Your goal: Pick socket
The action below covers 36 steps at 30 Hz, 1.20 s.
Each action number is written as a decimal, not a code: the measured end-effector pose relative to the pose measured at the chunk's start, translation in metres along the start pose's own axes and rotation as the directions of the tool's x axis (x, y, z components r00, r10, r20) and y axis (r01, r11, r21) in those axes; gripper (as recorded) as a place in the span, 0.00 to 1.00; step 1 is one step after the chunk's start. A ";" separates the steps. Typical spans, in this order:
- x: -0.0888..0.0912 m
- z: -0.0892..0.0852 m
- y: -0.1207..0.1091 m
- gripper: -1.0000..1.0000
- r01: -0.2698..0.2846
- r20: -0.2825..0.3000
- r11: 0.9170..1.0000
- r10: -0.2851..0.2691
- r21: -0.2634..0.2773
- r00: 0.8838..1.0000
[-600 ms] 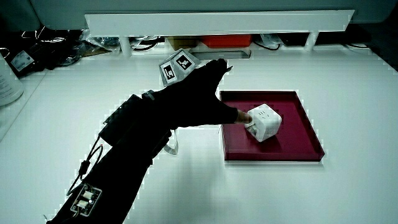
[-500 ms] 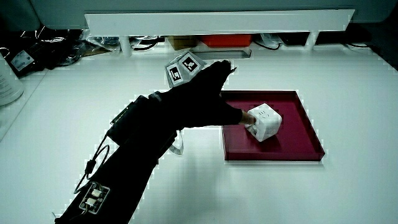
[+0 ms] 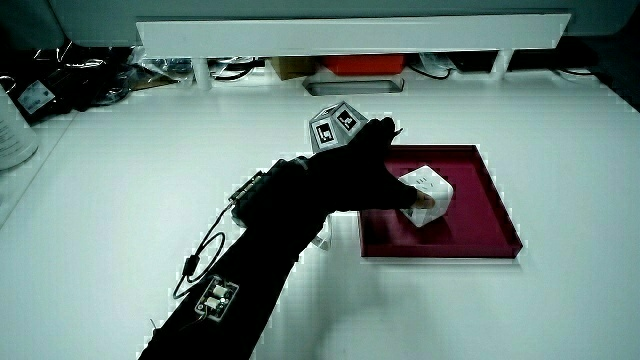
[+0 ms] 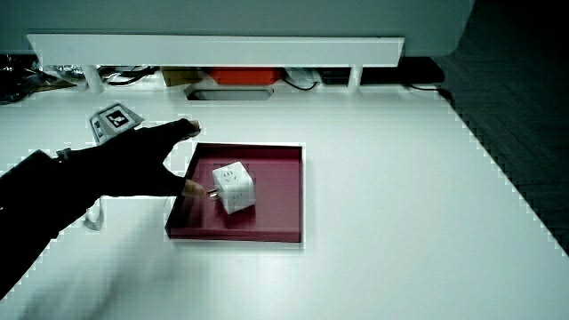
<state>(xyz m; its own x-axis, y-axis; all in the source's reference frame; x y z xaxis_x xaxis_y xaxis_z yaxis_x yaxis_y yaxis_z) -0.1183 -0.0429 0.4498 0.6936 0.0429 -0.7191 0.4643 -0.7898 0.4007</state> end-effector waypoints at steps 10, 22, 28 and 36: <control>-0.003 -0.026 0.024 0.50 -0.027 -0.083 1.000 0.026 -0.008 0.996; -0.009 -0.046 0.034 0.50 -0.065 -0.086 0.998 0.064 -0.015 0.994; -0.011 -0.055 0.040 0.50 -0.081 -0.090 0.997 0.080 -0.014 0.993; -0.013 -0.063 0.043 0.58 -0.088 -0.083 0.996 0.087 -0.007 0.993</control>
<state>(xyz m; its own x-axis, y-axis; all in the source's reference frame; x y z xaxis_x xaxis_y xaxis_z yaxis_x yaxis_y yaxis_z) -0.0726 -0.0386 0.5125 0.7745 0.0247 -0.6321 0.4058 -0.7859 0.4665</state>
